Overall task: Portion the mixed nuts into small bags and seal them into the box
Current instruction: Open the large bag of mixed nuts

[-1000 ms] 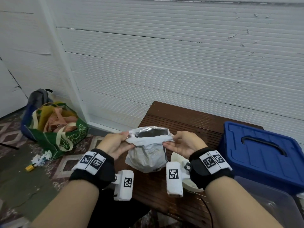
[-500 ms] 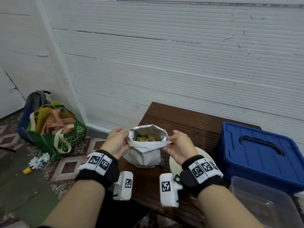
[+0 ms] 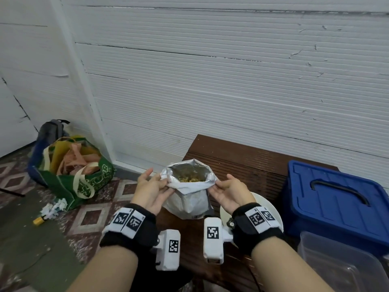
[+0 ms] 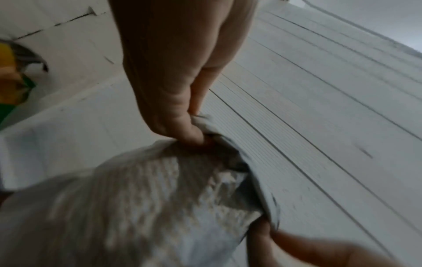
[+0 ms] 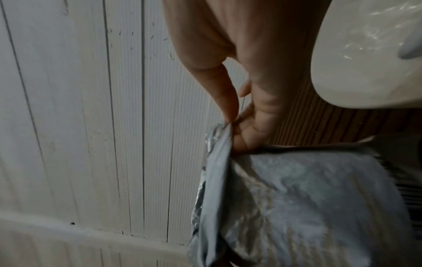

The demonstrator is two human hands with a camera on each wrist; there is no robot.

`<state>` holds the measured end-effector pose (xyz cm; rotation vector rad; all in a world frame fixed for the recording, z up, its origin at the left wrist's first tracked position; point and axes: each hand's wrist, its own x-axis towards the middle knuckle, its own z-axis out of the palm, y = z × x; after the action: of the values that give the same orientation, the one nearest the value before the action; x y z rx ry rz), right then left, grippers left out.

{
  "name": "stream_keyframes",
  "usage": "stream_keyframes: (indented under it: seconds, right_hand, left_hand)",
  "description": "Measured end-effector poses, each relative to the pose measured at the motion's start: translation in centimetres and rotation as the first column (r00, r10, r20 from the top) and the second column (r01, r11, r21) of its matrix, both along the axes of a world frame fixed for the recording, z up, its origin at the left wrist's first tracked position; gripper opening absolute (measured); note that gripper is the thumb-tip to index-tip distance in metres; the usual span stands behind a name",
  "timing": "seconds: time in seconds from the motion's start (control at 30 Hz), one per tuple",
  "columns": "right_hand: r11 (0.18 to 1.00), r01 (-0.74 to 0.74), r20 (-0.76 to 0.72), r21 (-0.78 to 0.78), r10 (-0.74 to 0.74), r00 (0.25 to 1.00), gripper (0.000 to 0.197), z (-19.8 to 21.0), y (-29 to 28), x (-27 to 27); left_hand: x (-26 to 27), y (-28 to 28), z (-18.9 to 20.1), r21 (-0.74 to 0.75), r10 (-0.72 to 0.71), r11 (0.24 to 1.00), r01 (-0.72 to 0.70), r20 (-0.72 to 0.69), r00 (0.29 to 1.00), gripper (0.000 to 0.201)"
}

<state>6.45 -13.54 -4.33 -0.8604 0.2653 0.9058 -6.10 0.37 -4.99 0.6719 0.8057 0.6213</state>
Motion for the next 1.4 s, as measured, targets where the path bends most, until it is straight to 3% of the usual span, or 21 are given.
stream_keyframes:
  seconds: [0.13, 0.2, 0.3, 0.37, 0.47, 0.53, 0.6, 0.67, 0.73, 0.87, 0.97, 1.1, 1.2, 1.3, 1.4]
  right_hand:
    - [0.996, -0.015, -0.018, 0.087, 0.016, 1.000, 0.068, -0.2, -0.2, -0.7]
    - [0.996, -0.062, 0.027, 0.072, 0.060, 0.998, 0.069, -0.4, -0.6, -1.1]
    - [0.970, -0.168, 0.238, -0.174, 0.207, 0.949, 0.048, -0.5, -1.3, -0.8]
    - [0.894, -0.154, 0.385, -0.420, 0.329, 0.863, 0.027, -0.4, -0.9, -0.1]
    - [0.795, -0.123, 0.493, -0.594, 0.480, 0.725, 0.032, -0.1, 0.1, 0.8]
    - [0.812, -0.139, 0.481, -0.568, 0.463, 0.745, 0.032, -0.1, 0.6, 1.0]
    - [0.853, -0.145, 0.446, -0.502, 0.399, 0.801, 0.032, -0.4, 0.9, 1.1]
    - [0.866, -0.104, 0.447, -0.489, 0.350, 0.823, 0.035, -0.7, 1.2, 0.9]
    - [0.875, -0.046, 0.451, -0.482, 0.293, 0.843, 0.037, -1.1, 1.3, 0.5]
    - [0.908, -0.039, 0.421, -0.417, 0.231, 0.877, 0.037, -0.7, 0.8, -1.0]
    - [0.933, -0.104, 0.348, -0.345, 0.230, 0.909, 0.041, -0.3, 0.0, -2.3]
    - [0.920, -0.217, 0.290, -0.327, 0.316, 0.903, 0.043, 0.6, -1.0, -3.6]
    - [0.830, -0.203, 0.377, -0.519, 0.436, 0.818, 0.044, 1.6, -1.7, -2.7]
    - [0.694, 0.064, 0.565, -0.717, 0.526, 0.635, 0.045, 1.7, -0.9, -0.2]
    - [0.705, 0.148, 0.682, -0.693, 0.576, 0.450, 0.037, 2.1, 1.5, 2.0]
  left_hand:
    - [0.9, 0.1, -1.2, -0.172, 0.093, 0.982, -0.075, 0.104, 0.990, 0.066]
    - [1.4, -0.3, -1.2, -0.187, 0.094, 0.980, -0.071, 0.119, 0.988, 0.061]
    - [1.9, -0.2, -0.4, -0.075, -0.055, 0.995, 0.058, 0.042, 0.998, 0.055]
    - [2.1, 0.4, 0.0, -0.021, -0.178, 0.984, 0.178, -0.050, 0.983, 0.053]
    - [2.7, 0.5, 0.9, 0.025, -0.281, 0.958, 0.286, -0.132, 0.951, 0.050]
    - [3.3, 0.4, 1.1, 0.082, -0.214, 0.969, 0.232, -0.185, 0.959, 0.053]
    - [3.5, 0.3, 0.7, 0.167, -0.124, 0.970, 0.175, -0.276, 0.953, 0.071]
    - [3.2, -0.3, 0.6, 0.283, -0.044, 0.941, 0.187, -0.445, 0.894, 0.083]
    - [2.5, -1.0, 0.3, 0.388, 0.051, 0.900, 0.199, -0.546, 0.836, 0.070]
    - [2.0, -1.0, 0.0, 0.522, 0.160, 0.832, 0.187, -0.549, 0.820, 0.043]
    - [2.6, 0.2, 0.4, 0.464, 0.114, 0.867, 0.183, -0.541, 0.833, 0.038]
    - [2.7, 0.3, 0.9, 0.174, -0.082, 0.972, 0.158, -0.378, 0.922, 0.049]
    - [2.4, 0.1, 1.1, 0.131, -0.174, 0.965, 0.226, -0.322, 0.931, 0.038]
    - [2.3, 0.1, 1.0, 0.225, -0.156, 0.935, 0.273, -0.431, 0.889, 0.053]
    - [1.7, 0.1, 0.6, 0.336, -0.092, 0.886, 0.319, -0.547, 0.832, 0.059]
